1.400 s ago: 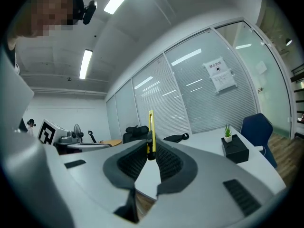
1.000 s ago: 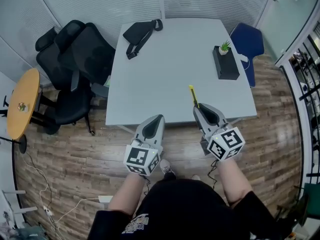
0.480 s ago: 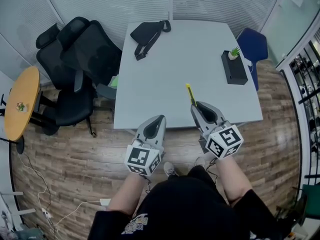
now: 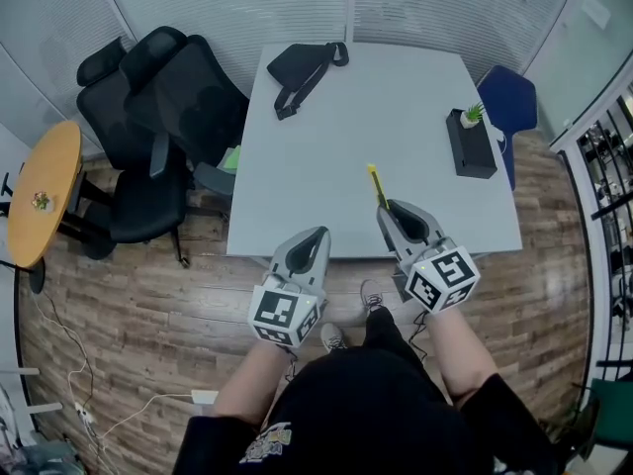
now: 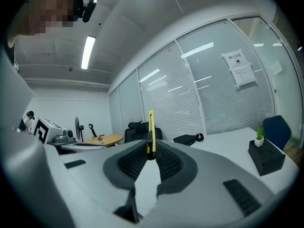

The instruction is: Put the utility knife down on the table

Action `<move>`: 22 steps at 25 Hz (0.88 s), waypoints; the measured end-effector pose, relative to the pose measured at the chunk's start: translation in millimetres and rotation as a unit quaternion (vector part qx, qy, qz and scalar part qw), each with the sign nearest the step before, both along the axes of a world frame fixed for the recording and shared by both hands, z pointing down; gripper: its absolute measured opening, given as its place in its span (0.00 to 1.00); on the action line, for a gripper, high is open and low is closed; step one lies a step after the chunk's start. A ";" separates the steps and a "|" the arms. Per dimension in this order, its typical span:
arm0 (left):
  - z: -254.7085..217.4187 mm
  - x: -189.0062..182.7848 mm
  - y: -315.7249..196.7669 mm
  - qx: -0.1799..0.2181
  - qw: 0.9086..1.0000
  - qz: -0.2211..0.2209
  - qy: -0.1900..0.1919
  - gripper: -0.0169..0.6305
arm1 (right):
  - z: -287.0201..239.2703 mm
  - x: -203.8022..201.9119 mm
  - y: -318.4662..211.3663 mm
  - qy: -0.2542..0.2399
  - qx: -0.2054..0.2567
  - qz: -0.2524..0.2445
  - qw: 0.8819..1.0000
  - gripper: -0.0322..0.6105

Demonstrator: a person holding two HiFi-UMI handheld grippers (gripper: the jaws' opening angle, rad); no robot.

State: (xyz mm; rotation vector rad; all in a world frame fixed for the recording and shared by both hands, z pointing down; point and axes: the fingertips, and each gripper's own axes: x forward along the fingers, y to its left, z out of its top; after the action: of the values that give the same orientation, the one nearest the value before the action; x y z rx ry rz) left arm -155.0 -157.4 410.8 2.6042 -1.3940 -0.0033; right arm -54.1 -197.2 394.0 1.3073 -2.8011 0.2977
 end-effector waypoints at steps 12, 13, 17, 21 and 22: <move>11.0 30.7 -32.9 -0.016 1.000 -0.008 -0.011 0.04 | 18.2 27.7 -42.2 0.000 -0.016 -0.014 1.000 0.14; 12.3 34.0 -37.4 -0.018 1.000 -0.008 -0.012 0.04 | 20.2 31.1 -48.1 0.000 -0.018 -0.014 1.000 0.14; 19.0 45.9 -54.9 -0.028 0.999 -0.010 -0.015 0.04 | 28.6 41.9 -70.0 0.001 -0.027 -0.018 0.999 0.14; 25.8 56.5 -70.9 -0.036 0.999 -0.016 -0.015 0.04 | 39.7 49.8 -89.5 0.006 -0.037 -0.026 0.999 0.14; 27.8 59.1 -74.5 -0.038 0.999 -0.017 -0.015 0.04 | 43.0 51.7 -94.1 0.008 -0.040 -0.028 0.999 0.14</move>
State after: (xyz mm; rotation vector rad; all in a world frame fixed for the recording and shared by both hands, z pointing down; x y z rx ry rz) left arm -95.8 -231.9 438.7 2.5277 -1.4206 0.0826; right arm -2.3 -291.3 437.0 1.2065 -2.7762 0.3912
